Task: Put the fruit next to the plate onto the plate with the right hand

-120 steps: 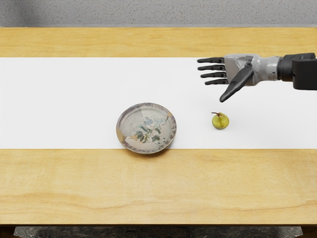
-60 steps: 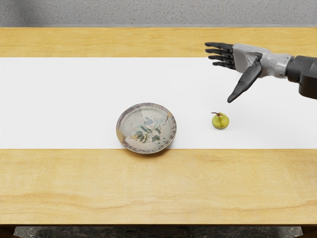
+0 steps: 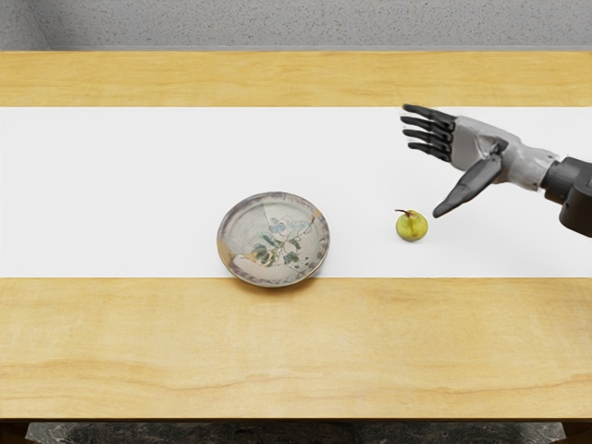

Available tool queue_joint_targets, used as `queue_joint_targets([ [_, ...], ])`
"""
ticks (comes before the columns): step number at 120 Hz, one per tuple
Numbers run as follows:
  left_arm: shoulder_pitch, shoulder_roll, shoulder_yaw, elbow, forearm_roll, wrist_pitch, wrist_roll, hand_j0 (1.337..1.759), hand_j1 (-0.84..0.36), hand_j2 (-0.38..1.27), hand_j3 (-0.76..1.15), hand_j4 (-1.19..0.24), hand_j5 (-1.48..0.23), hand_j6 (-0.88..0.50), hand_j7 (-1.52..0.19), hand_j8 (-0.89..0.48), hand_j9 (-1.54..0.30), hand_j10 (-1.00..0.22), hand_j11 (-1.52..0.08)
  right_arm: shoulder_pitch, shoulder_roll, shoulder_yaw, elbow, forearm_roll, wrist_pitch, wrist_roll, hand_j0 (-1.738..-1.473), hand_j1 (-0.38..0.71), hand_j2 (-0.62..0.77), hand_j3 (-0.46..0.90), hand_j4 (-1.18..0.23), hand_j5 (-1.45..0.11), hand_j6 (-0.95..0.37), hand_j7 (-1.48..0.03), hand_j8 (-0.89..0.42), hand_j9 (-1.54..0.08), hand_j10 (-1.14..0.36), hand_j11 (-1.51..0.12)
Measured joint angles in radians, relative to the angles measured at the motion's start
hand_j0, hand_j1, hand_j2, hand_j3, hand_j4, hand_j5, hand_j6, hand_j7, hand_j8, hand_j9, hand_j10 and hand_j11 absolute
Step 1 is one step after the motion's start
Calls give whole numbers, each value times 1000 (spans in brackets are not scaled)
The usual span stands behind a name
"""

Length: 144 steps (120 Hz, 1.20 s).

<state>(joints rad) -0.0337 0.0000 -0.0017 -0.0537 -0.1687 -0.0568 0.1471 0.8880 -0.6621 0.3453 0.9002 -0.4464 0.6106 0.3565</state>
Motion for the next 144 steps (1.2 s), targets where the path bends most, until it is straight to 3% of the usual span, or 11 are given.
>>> queue_joint_targets([
  [11,0,0,0,0,0,0,0,1658,325,4,0,-21,-27,-21,-27,-21,-27,-21,-27,-26,3,-2,-6,-44,0,12,-1658,-349,3,0,-1,0,-1,0,-1,0,0,0],
  [40,0,0,0,0,0,0,0,1658,325,4,0,-21,-27,-21,-27,-21,-27,-21,-27,-68,12,-19,-10,-186,-35,177,-1658,-349,3,0,-1,0,-2,0,-1,0,-1,0],
  [59,0,0,0,0,0,0,0,1658,325,4,0,-21,-27,-21,-27,-21,-27,-21,-27,-79,33,-32,-22,-221,-96,232,-1658,-349,3,0,-1,0,-2,0,-1,0,-1,0],
  [92,0,0,0,0,0,0,0,1658,325,4,0,-21,-27,-21,-27,-21,-27,-21,-27,-105,56,-48,-37,-228,-252,247,-1658,-293,-6,0,-50,-62,-50,-62,-49,-62,-49,-62],
  [144,0,0,0,0,0,0,0,1658,325,4,0,-21,-27,-21,-27,-21,-27,-21,-27,-110,81,-137,-39,-225,-429,214,-1658,-165,-27,0,-158,-202,-159,-202,-158,-202,-157,-202],
])
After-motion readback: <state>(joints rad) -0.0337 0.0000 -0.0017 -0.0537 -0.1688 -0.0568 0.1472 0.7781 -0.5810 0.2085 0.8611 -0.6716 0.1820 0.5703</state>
